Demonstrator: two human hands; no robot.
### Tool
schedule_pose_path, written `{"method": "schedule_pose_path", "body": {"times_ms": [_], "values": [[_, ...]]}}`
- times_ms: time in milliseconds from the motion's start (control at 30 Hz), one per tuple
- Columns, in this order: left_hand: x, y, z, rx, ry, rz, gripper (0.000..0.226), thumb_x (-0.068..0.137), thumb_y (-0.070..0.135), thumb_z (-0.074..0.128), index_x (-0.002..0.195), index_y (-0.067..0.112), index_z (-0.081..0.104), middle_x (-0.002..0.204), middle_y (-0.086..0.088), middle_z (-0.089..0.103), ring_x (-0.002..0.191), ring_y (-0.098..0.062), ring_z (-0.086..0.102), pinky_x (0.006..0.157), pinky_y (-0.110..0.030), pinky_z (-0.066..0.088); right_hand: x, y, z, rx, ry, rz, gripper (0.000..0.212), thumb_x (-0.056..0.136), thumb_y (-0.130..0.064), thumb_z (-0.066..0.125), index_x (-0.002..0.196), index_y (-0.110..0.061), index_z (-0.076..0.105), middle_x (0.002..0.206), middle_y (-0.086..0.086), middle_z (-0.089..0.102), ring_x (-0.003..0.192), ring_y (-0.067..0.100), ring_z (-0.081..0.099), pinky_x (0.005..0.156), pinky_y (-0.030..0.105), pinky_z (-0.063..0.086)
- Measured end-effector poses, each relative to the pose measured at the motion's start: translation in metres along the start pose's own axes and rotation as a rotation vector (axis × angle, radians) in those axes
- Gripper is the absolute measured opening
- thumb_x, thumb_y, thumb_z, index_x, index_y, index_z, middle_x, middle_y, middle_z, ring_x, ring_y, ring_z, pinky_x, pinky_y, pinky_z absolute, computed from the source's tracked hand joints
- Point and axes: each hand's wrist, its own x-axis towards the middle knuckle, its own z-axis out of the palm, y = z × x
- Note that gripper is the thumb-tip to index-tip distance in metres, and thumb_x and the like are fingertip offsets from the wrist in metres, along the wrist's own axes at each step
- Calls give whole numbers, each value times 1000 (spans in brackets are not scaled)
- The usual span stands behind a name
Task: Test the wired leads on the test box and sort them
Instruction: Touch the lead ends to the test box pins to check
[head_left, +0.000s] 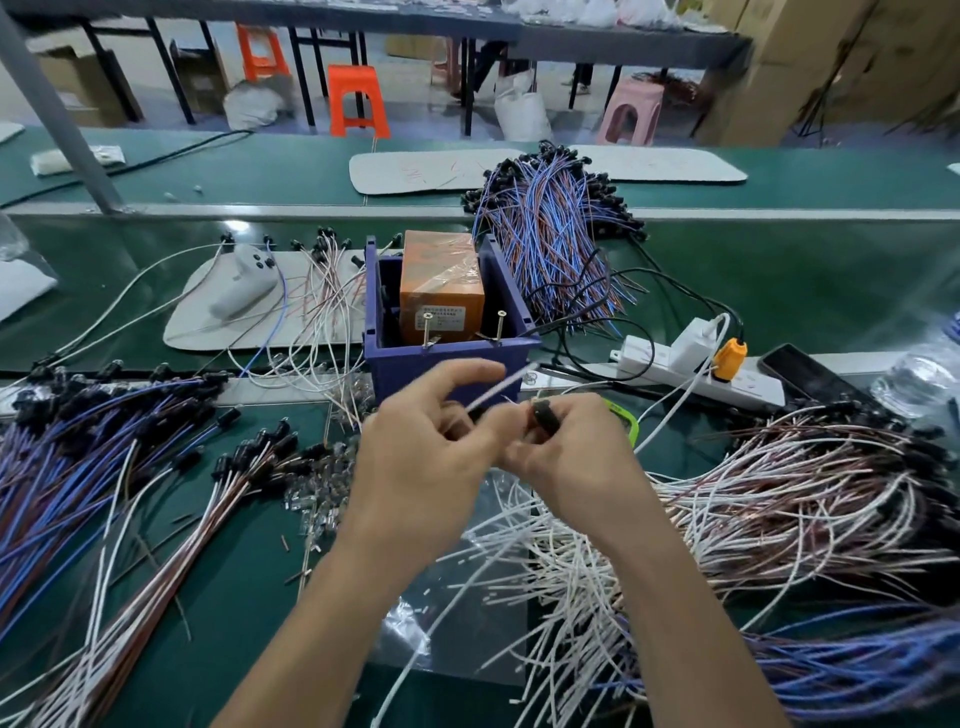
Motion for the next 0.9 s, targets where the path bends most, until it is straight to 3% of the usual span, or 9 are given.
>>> {"method": "schedule_pose_path", "body": {"times_ms": [67,133,233,433,500,600,733,800,900], "values": [[2,4,5,24,-94,-9,27,77,39,79,103,45,76,67,19,71,56,-1,61,56,-21,52,-3,-4,-1,-161,-4,-77,3,68,-30,73,68,-28,70,53,-5,61,49,4,47,46,25,45],[3,6,7,-37,-91,-42,23,79,23,84,95,39,80,79,13,78,72,-8,73,71,-31,61,-7,-5,-1,-215,-8,-128,11,68,-35,72,73,-25,71,55,-7,61,49,2,46,45,18,42],[3,3,6,-129,-15,-65,28,80,7,84,85,34,82,75,5,78,69,-12,74,64,-25,59,-10,-2,0,-107,-88,-123,18,75,-34,80,71,-19,71,50,-8,53,47,5,40,43,19,35],[1,5,4,-266,69,-95,26,82,5,83,80,31,82,73,-1,78,68,-19,77,63,-27,62,-12,6,8,193,-196,-67,15,83,-24,78,69,-26,75,51,-15,52,48,1,40,48,15,33],[1,4,4,-307,121,-86,26,83,6,82,80,32,82,73,-1,78,66,-16,76,62,-26,61,-11,7,11,241,-195,-47,9,81,-26,75,74,-19,75,53,-11,54,51,6,41,52,21,35],[0,3,4,-323,161,-56,28,86,8,80,82,36,82,74,1,78,64,-9,73,58,-19,56,-10,8,14,290,-196,-38,16,80,-29,73,82,-14,76,65,7,63,62,11,49,61,28,41],[0,-4,3,-334,213,-113,14,87,33,80,97,43,79,60,7,61,53,-9,53,50,-20,44,-10,11,16,326,-117,-50,12,86,-23,69,75,-21,74,59,-9,57,56,6,45,55,20,39],[0,-7,-2,-328,264,-104,22,87,47,66,105,41,77,59,10,53,54,-7,44,48,-18,38,-8,14,15,337,10,-7,17,91,-17,71,74,-18,72,56,-11,51,54,6,41,54,22,37],[2,-11,-12,-357,349,-75,32,94,33,46,98,38,78,58,9,49,53,-8,38,45,-16,31,-2,17,6,585,124,116,17,97,-7,64,81,-10,68,57,-9,50,48,3,40,50,17,37]]}}
